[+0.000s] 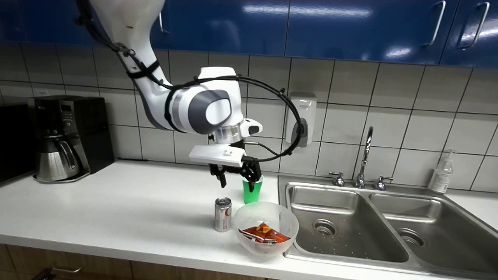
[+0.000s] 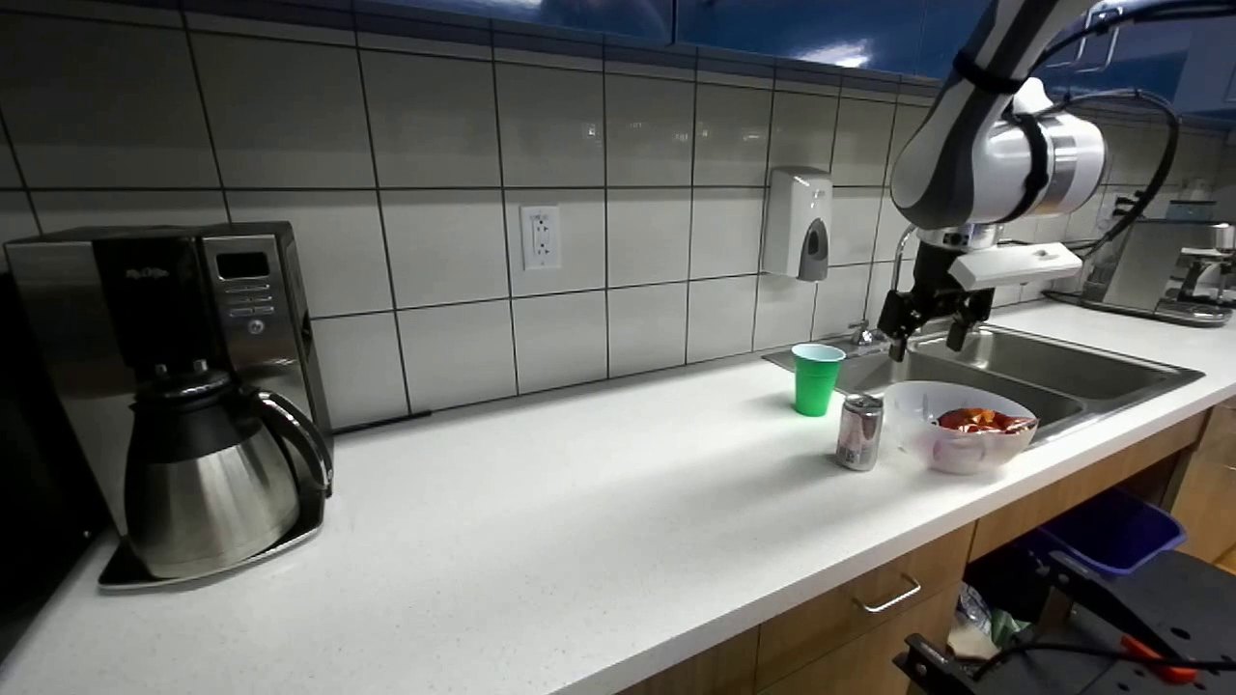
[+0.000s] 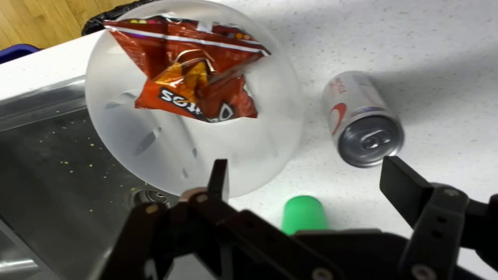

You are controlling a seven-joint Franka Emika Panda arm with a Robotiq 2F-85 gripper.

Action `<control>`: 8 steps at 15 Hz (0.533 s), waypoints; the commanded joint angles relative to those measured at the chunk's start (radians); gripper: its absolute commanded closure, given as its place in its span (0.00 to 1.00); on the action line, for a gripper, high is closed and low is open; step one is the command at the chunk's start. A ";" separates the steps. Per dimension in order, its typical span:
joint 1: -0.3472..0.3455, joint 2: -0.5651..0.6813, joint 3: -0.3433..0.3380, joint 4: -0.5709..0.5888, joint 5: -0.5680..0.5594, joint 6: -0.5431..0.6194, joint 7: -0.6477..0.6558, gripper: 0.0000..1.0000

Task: Put the dorito packet into the plastic bowl

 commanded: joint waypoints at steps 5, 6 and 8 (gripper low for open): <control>0.106 -0.371 0.026 -0.141 -0.035 -0.402 0.131 0.00; 0.116 -0.424 0.039 -0.161 -0.052 -0.452 0.155 0.00; 0.121 -0.342 0.026 -0.112 -0.031 -0.424 0.119 0.00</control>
